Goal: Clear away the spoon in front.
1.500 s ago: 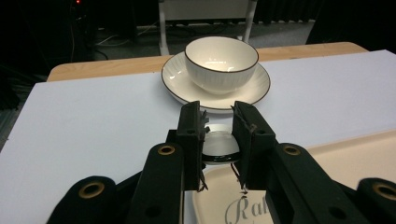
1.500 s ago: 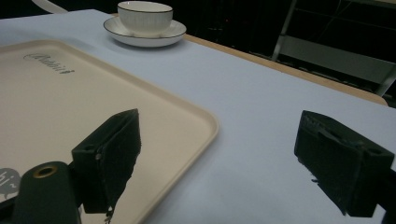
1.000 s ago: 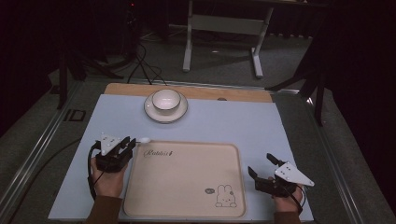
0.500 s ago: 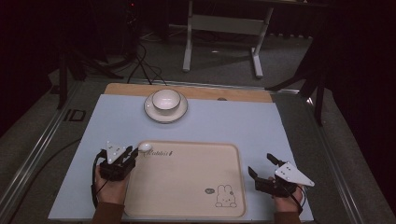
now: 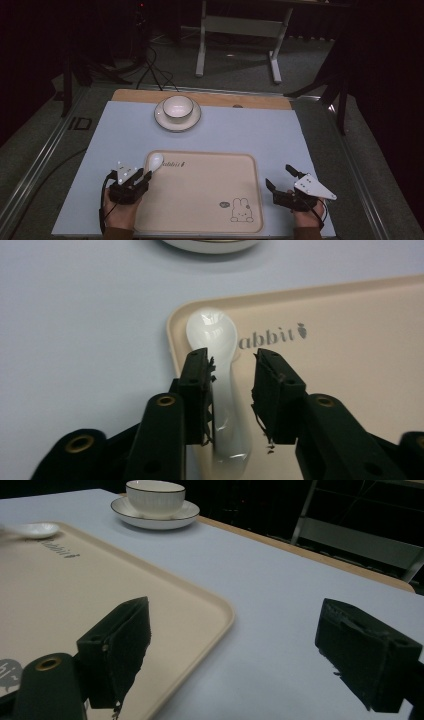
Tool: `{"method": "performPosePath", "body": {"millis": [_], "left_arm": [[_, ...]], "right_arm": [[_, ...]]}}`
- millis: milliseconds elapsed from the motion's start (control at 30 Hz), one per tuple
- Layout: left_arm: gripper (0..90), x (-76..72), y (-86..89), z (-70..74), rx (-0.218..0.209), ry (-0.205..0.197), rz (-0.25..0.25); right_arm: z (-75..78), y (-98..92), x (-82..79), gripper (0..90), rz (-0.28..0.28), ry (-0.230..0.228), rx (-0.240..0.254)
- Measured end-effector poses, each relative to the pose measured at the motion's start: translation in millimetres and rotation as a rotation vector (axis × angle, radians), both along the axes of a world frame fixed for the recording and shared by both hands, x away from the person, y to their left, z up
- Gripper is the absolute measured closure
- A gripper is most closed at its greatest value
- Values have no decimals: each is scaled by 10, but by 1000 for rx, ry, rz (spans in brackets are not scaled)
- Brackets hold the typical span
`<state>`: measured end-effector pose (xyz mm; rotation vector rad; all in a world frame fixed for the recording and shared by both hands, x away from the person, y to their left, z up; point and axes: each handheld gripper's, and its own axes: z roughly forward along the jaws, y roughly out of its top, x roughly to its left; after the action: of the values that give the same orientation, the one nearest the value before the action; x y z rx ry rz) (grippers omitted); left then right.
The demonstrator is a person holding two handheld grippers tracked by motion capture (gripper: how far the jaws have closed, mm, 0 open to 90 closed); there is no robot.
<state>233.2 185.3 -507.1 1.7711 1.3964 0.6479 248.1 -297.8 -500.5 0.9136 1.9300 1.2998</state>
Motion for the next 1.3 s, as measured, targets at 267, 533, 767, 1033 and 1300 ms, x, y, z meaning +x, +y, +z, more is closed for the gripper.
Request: {"method": "performPosePath", "body": {"millis": [267,533,767,1033,1300], "left_arm": [[531,7,62,39,-14,-47,-56],[445,65,229,111,-14,-75,-68],[392,96,396,166,26,-122,-49],[348,111,599,207,44,-168,-23],[311,184,821,130,50,-174,25]], "right_arm": [[3,-4,-9,142,2,-2,1],[8,-6,-23,142,-1,-3,-2],[16,-27,-44,142,-3,-6,2],[17,-27,-48,142,-2,-4,1],[13,-43,-38,142,-5,3,3]]}}
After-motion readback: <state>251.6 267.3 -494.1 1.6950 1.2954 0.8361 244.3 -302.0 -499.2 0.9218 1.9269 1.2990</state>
